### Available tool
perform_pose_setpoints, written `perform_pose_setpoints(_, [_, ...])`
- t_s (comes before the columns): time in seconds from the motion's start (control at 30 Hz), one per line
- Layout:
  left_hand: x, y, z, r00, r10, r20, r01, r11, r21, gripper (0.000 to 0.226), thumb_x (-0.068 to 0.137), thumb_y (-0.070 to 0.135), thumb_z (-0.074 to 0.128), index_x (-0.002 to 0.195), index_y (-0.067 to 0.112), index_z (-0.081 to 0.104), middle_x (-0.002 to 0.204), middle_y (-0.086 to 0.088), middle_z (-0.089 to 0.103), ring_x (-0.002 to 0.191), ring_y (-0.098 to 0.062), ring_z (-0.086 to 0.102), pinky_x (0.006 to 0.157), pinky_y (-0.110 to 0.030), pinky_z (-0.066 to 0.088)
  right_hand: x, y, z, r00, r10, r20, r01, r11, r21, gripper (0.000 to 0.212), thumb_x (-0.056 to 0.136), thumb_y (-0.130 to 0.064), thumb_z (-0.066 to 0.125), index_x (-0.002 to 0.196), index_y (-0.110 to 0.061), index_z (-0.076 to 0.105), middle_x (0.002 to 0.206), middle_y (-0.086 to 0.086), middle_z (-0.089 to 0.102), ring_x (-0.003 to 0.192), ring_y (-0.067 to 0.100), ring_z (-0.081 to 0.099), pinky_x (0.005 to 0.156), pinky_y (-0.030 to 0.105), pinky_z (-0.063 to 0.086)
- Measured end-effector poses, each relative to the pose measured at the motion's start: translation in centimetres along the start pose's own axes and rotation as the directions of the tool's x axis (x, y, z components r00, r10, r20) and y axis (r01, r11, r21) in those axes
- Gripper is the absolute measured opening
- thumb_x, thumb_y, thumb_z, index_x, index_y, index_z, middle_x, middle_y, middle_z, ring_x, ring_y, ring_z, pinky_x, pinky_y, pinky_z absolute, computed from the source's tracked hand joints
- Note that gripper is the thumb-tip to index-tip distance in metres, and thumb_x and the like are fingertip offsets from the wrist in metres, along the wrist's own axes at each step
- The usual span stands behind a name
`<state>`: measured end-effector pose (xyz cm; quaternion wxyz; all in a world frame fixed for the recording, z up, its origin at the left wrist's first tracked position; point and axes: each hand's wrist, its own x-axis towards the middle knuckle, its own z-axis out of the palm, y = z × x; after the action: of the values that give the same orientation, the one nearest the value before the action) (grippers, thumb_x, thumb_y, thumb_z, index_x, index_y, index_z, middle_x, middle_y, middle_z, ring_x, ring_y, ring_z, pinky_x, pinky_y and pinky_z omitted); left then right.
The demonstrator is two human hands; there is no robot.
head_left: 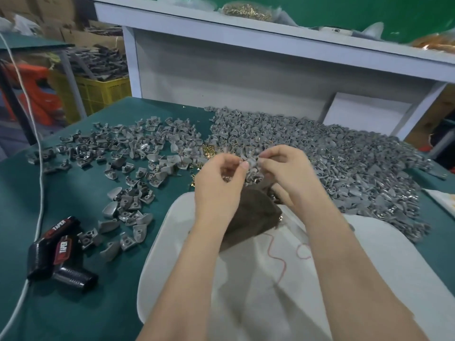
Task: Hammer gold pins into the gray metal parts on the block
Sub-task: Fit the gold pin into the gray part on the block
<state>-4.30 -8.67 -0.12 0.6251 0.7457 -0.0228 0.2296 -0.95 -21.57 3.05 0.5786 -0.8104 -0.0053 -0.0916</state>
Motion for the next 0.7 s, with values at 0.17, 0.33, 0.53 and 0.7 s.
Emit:
perform_pose_setpoints(0.17, [-1.1, 0.3, 0.9, 0.928, -0.153, 0.339, -0.059, 0.839, 0.541, 0.012, 0.085, 0.036, 0.067, 0.075, 0.031, 0.06, 0.081, 0.016, 0.062, 0.097, -0.014, 0.059, 0.085, -0.032, 0.031, -3.7, 2.0, -2.9, 0.999, 0.023, 0.045, -0.025, 0.999, 0.049, 0.022, 0.086, 0.005, 0.058, 0.079, -0.014, 0.066, 0.078, 0.01, 0.07, 0.073, 0.016, 0.065, 0.073, 0.026, 0.055])
perform_pose_setpoints(0.33, [-0.8, 0.5, 0.3, 0.935, -0.115, 0.336, -0.085, 0.847, 0.524, 0.011, 0.081, 0.041, 0.068, 0.091, 0.038, 0.063, 0.097, 0.016, 0.06, 0.109, -0.016, 0.052, 0.088, -0.035, 0.031, -4.5, 2.9, -1.8, 0.992, -0.126, 0.005, 0.126, 0.99, -0.06, 0.027, 0.085, 0.006, 0.06, 0.08, -0.021, 0.063, 0.086, 0.006, 0.069, 0.084, 0.02, 0.065, 0.083, 0.034, 0.054])
perform_pose_setpoints(0.53, [-0.8, 0.9, 0.6, 0.926, 0.031, 0.376, -0.153, 0.941, 0.3, 0.01, 0.087, 0.018, 0.064, 0.086, 0.027, 0.066, 0.079, 0.017, 0.06, 0.088, -0.011, 0.059, 0.093, -0.04, 0.044, -4.5, 3.1, -0.8, 0.985, -0.171, -0.015, 0.17, 0.985, -0.037, 0.028, 0.086, -0.002, 0.063, 0.084, -0.03, 0.06, 0.084, -0.002, 0.067, 0.081, 0.012, 0.065, 0.076, 0.03, 0.053])
perform_pose_setpoints(0.7, [-0.9, 1.0, 0.6, 0.932, 0.111, 0.346, -0.223, 0.926, 0.305, 0.01, 0.088, 0.017, 0.062, 0.087, 0.022, 0.07, 0.083, 0.01, 0.06, 0.088, -0.015, 0.054, 0.089, -0.042, 0.044, -4.5, 3.2, -0.8, 0.996, -0.082, -0.026, 0.085, 0.99, 0.109, 0.017, 0.087, -0.005, 0.062, 0.083, -0.021, 0.065, 0.078, 0.002, 0.071, 0.072, 0.012, 0.065, 0.073, 0.032, 0.054])
